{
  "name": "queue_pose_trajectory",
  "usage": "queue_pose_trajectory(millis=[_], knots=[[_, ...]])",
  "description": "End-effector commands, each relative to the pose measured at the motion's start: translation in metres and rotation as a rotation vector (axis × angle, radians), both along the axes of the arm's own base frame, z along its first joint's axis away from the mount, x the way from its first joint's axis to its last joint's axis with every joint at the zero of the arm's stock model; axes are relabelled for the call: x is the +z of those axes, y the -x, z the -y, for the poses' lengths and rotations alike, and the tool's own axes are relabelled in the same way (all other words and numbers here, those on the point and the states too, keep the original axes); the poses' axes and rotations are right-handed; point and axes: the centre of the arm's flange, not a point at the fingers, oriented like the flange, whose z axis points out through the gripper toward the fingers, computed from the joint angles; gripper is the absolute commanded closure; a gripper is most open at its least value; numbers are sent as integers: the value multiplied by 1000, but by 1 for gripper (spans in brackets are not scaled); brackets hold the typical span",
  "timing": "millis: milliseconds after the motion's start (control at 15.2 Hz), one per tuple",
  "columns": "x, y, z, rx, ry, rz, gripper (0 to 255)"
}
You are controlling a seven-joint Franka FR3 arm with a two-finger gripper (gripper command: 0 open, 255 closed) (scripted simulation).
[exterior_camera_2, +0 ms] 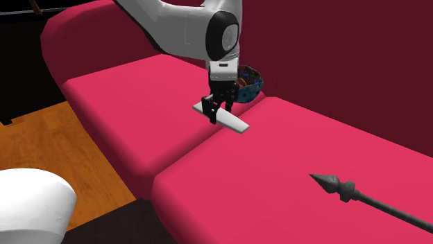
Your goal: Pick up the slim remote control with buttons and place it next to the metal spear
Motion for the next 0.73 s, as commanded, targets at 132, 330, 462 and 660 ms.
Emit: queue_pose_trajectory(millis=[132,330,462,660], knots=[[21,-1,1,0,-1,-1,255],[37,-1,1,0,-1,-1,255],[47,-1,1,0,-1,-1,255],[63,-1,1,0,-1,-1,255]])
